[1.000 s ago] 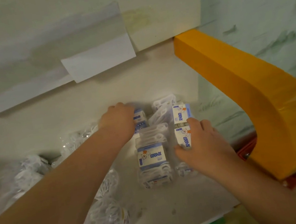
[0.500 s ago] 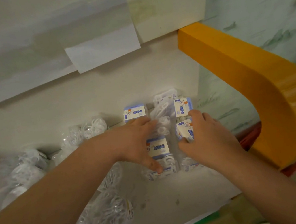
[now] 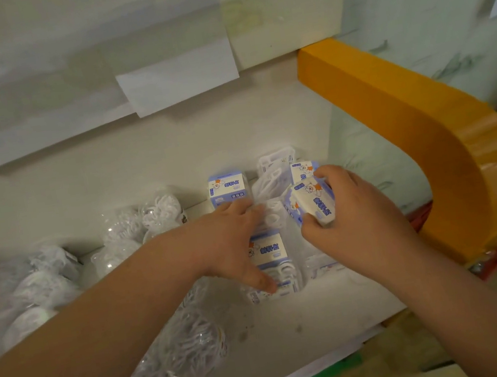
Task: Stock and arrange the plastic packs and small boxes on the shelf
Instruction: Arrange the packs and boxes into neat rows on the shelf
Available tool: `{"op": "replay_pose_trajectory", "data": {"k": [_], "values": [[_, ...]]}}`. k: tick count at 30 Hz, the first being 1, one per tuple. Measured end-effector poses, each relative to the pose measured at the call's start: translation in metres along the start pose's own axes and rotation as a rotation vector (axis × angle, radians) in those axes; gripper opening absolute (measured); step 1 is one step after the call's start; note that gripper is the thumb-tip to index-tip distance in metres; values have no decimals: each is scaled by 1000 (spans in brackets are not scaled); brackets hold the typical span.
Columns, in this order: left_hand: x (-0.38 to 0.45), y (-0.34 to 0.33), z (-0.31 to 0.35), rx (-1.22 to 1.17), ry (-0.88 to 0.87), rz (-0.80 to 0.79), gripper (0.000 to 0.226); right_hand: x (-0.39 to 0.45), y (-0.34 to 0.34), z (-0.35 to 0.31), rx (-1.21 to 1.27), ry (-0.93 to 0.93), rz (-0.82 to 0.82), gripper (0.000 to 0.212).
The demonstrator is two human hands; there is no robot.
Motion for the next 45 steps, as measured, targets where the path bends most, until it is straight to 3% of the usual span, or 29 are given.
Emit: {"op": "replay_pose_trajectory", "data": {"k": [8, 19, 22, 25, 27, 29, 31, 37, 42, 45], "values": [[-13, -3, 9, 25, 5, 10, 127, 23, -4, -30, 76, 106, 50, 56], [-12, -1, 2, -74, 28, -7, 131, 78, -39, -46, 183, 155, -103, 65], [-18, 22, -14, -173, 69, 137, 110, 85, -49, -55, 167, 222, -178, 68], [-30, 59, -55, -182, 210, 425, 82, 88, -59, -65, 158, 295, -257, 67], [-34, 73, -72, -212, 236, 530, 84, 89, -67, -72, 187, 329, -329, 67], [-26, 75, -71, -234, 164, 512, 84, 89, -76, -79, 217, 353, -403, 65], [-17, 73, -69, -258, 115, 472, 67, 91, -85, -82, 227, 365, -458, 63], [-9, 66, -81, -263, 161, 441, 42, 96, -95, -78, 228, 368, -504, 61], [-15, 57, -97, -303, 194, 432, 47, 90, -87, -50, 179, 237, -441, 75], [-15, 53, -102, -341, 206, 412, 48, 74, -82, -32, 95, 192, -411, 63]]}}
Point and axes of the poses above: each hand's wrist, its own x-axis towards the middle knuckle, its own y-axis out of the back of the hand, z = x × y, the point moved 10 cm from there along x, towards the middle knuckle, and after that the axes turned 1 degree about x, right-handed, at the moved point
